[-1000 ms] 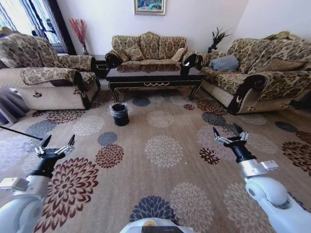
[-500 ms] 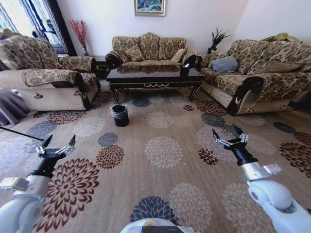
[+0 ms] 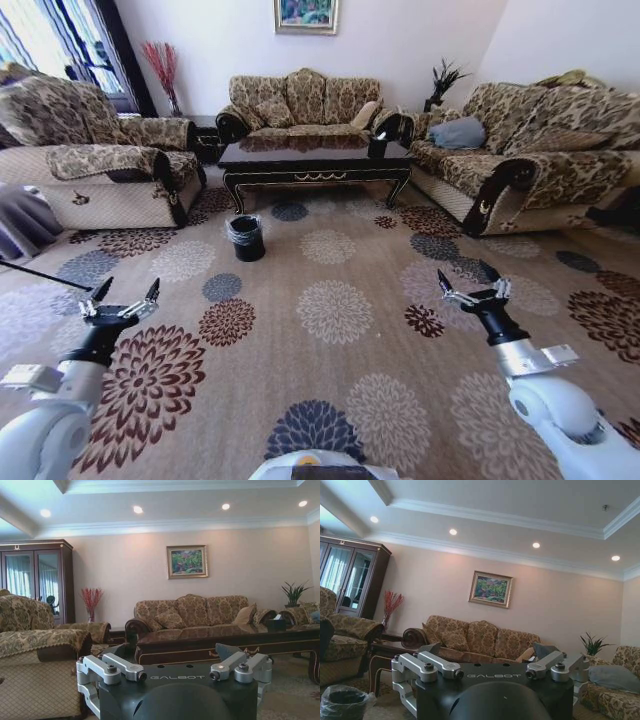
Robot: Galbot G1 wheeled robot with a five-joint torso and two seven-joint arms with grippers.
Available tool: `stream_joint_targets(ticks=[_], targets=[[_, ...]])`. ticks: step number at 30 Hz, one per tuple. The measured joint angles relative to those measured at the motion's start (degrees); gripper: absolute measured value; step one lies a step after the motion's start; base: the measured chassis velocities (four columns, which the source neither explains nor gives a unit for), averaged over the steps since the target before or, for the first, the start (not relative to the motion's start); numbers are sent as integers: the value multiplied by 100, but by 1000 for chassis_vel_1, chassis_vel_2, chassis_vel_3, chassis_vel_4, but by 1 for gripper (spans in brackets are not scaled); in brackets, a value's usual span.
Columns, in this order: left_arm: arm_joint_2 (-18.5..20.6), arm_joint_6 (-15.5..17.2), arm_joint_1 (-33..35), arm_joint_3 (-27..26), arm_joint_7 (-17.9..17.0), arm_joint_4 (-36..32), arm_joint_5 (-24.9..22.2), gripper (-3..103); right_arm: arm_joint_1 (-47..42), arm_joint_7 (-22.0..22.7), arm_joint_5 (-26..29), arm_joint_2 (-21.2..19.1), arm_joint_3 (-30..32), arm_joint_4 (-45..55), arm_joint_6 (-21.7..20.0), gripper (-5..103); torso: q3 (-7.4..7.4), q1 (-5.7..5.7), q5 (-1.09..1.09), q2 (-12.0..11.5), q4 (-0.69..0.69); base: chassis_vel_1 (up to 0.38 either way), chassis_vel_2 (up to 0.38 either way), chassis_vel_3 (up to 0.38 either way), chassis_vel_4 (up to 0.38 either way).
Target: Move to the front of the table and pick up the trash from the floor, then place it into the trash bin.
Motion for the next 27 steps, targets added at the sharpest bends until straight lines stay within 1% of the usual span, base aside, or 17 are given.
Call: stream_joint_targets(ticks=[7,11,12,16,17,21,27], targets=[[6,45,-35,53,4,13,0,100,38,26,-77,40,-53,-22,-77,100,101,50,0,149,0,0,0,0,0],[26,127,-60,68,5,28,6,100,40,43,-82,30,-11,-8,-299,100,179,98,0,278,0,0,0,0,0],[26,127,-60,68,5,28,6,100,40,43,-82,30,-11,-8,-299,100,179,98,0,278,0,0,0,0,0],[66,300,-93,-15,5,2,-44,100,94,67,-103,-5,9,-9,-487,100,251,147,0,398,1,0,0,0,0],[66,300,-93,-15,5,2,-44,100,94,67,-103,-5,9,-9,-487,100,251,147,0,398,1,0,0,0,0],[87,482,-178,-38,-2,-41,-164,100,39,141,16,-12,93,169,-676,100,324,195,0,521,0,0,0,0,0],[88,552,-237,7,-4,-28,-160,100,-26,137,40,-50,199,282,-716,100,396,245,0,642,0,0,0,0,0]])
